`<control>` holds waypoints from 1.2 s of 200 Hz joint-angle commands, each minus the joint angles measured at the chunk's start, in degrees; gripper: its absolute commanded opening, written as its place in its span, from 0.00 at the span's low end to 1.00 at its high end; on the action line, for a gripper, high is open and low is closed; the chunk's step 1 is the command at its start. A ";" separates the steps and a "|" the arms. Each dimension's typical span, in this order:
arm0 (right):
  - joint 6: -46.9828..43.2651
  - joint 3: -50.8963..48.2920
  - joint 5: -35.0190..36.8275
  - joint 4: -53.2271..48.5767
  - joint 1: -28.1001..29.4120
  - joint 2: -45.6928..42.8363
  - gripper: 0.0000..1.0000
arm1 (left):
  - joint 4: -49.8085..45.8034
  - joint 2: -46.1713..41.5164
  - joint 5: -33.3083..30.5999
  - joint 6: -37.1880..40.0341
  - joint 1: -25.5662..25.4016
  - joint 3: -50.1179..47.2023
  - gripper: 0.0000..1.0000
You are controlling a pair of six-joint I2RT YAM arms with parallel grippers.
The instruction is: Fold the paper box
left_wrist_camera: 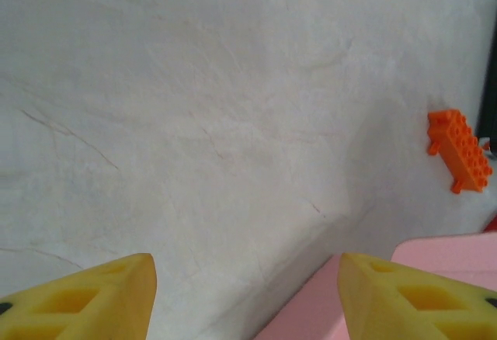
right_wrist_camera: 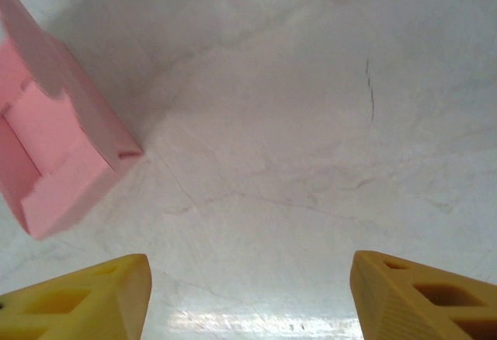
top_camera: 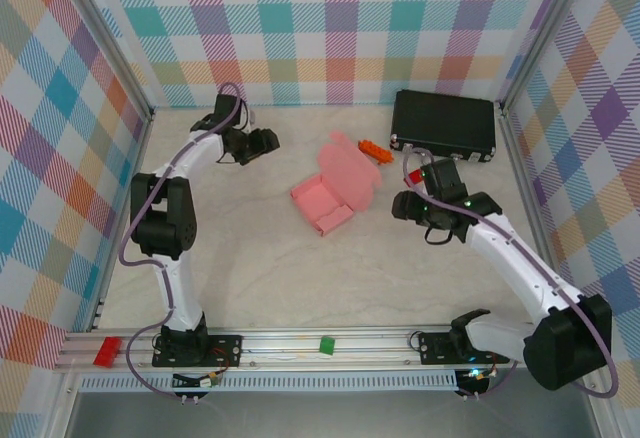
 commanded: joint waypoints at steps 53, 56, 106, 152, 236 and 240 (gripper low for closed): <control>8.51 -9.57 -11.86 22.89 5.87 9.09 0.41 | -2.11 12.52 4.93 -2.48 0.39 8.07 0.40; 8.83 -9.56 -11.93 23.65 6.35 9.88 0.41 | -2.12 13.02 5.37 -2.51 0.32 8.37 0.38; 13.66 -6.50 -8.66 31.24 12.30 20.51 0.28 | -4.82 14.34 6.29 -1.48 -2.54 8.26 0.26; 14.85 -3.00 -6.98 32.22 12.67 26.80 0.22 | -5.26 10.52 7.76 0.33 -5.27 0.92 0.21; 8.44 7.10 -3.38 24.88 11.86 34.72 0.25 | 5.84 -4.98 11.41 -7.35 -9.86 -24.42 0.18; 8.04 7.70 -3.41 24.40 11.85 35.15 0.24 | 6.47 -5.68 11.09 -8.00 -10.18 -25.61 0.18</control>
